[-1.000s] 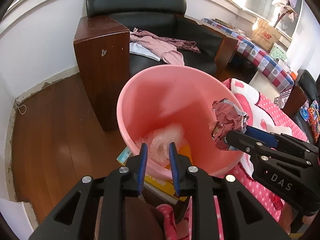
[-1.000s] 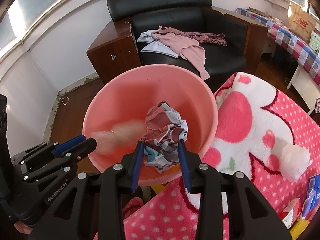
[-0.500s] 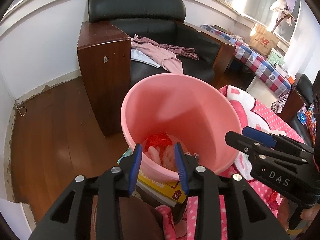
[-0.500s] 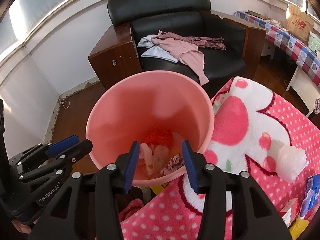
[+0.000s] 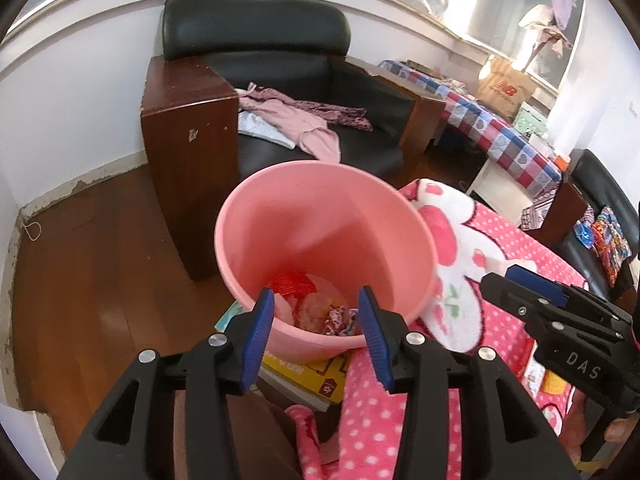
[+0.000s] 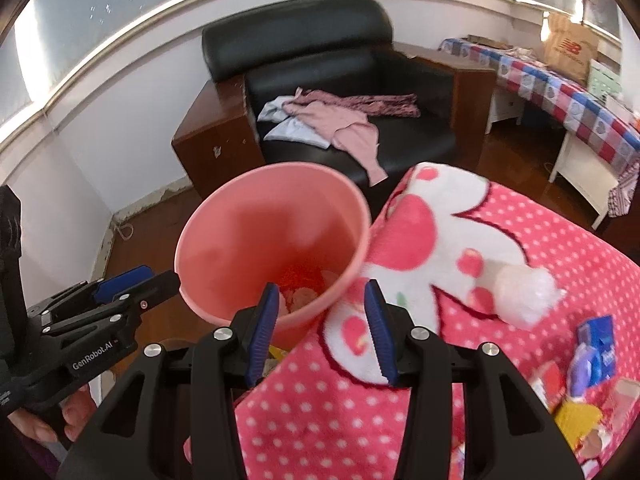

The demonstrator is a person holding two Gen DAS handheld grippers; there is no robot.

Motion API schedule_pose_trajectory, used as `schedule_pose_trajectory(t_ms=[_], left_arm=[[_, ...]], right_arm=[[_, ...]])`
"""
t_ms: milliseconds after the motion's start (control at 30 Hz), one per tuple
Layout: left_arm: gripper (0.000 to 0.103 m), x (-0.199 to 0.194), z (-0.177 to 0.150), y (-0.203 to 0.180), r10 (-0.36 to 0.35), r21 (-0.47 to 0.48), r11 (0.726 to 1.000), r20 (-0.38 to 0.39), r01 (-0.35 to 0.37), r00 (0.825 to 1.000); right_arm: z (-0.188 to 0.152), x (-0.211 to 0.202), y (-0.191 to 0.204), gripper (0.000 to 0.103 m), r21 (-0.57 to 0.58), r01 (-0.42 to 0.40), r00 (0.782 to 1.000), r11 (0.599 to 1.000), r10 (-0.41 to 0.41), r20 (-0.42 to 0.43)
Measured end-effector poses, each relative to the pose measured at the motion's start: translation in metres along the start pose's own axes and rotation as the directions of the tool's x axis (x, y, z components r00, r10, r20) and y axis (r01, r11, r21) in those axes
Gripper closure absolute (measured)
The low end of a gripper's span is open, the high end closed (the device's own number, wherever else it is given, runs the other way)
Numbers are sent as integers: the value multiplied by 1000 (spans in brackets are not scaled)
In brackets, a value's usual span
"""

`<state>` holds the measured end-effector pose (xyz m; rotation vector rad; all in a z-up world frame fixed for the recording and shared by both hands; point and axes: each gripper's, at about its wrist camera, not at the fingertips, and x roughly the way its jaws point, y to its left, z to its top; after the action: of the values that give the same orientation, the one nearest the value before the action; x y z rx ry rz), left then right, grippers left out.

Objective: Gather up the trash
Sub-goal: 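Move both open tools back over the trash on the table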

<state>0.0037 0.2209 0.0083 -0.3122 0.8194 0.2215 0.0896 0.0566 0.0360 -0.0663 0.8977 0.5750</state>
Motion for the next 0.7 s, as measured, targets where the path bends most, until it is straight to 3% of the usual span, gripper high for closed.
schedule_pose_trajectory(t_ms=[333,700], left_arm=[[58,-18,-13,-37,-70,75,995,2,70,998],[56,-18,-31,-92,-181,170,967,-56,188,982]], right_arm=[[-22,-46,-31,58,41,73,996,996,-75,57],[-56,-84,-93,58,151,173,981,973,-184,61]])
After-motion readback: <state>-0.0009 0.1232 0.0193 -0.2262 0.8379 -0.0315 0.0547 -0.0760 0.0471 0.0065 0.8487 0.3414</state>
